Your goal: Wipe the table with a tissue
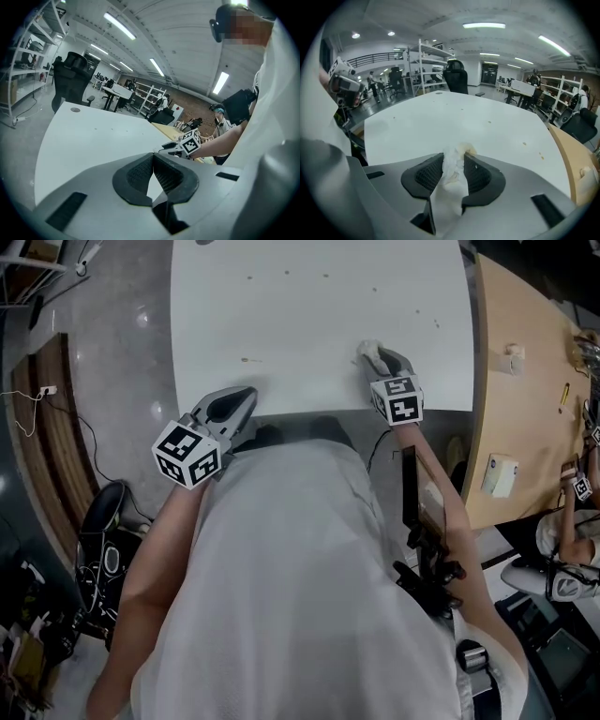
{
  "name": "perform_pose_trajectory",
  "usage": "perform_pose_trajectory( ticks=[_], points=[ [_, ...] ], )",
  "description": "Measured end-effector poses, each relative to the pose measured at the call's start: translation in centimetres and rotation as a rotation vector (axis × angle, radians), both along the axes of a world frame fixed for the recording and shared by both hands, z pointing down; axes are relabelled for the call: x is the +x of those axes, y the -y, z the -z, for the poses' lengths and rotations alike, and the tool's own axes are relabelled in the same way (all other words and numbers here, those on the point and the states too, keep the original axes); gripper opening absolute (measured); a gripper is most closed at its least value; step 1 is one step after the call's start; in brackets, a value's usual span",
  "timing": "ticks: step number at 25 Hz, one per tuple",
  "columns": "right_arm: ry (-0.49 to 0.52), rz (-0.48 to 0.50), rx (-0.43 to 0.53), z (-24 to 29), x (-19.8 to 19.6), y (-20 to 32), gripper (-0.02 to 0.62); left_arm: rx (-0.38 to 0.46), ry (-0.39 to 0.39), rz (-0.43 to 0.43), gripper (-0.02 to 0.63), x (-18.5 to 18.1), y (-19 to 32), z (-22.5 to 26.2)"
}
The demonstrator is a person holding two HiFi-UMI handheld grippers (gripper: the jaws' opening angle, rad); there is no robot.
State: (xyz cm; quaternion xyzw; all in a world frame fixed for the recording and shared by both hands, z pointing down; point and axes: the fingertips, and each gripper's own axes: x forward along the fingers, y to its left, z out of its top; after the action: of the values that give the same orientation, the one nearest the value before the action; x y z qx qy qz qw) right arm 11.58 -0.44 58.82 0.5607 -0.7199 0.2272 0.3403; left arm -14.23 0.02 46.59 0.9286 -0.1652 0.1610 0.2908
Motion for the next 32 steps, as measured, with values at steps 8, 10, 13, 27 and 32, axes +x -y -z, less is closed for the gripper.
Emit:
perform_pose_trajectory(
  ticks=[8,10,13,27,32],
  points=[
    [0.063,0.212,0.022,0.1,-8.4,-5.0,0.132,-0.009,-0.023,-0.043,0.006,0.5,0.1,-0.4],
    [0.119,0.272,0.016,0.1,-10.2,-6.2,0.132,-0.009,-0.028,-0.050,0.006,0.5,0.3,-0.4],
    [0.217,0.143,0.030,0.7,-8.4,-6.0,0.132,-0.008,-0.034,-0.059,0.006,0.5,0.6,-0.3],
    [-0.030,0.035,0.070,0.2,-2.5,-0.6,0.132,-0.004,-0.019,-0.048,0.006,-2.2,1.0,-0.6],
    [0.023,0.302,0.031,0.2,-9.0,-5.2,0.132,-0.017,-0.031,-0.066,0.006,-1.6,0.9,-1.0]
  ],
)
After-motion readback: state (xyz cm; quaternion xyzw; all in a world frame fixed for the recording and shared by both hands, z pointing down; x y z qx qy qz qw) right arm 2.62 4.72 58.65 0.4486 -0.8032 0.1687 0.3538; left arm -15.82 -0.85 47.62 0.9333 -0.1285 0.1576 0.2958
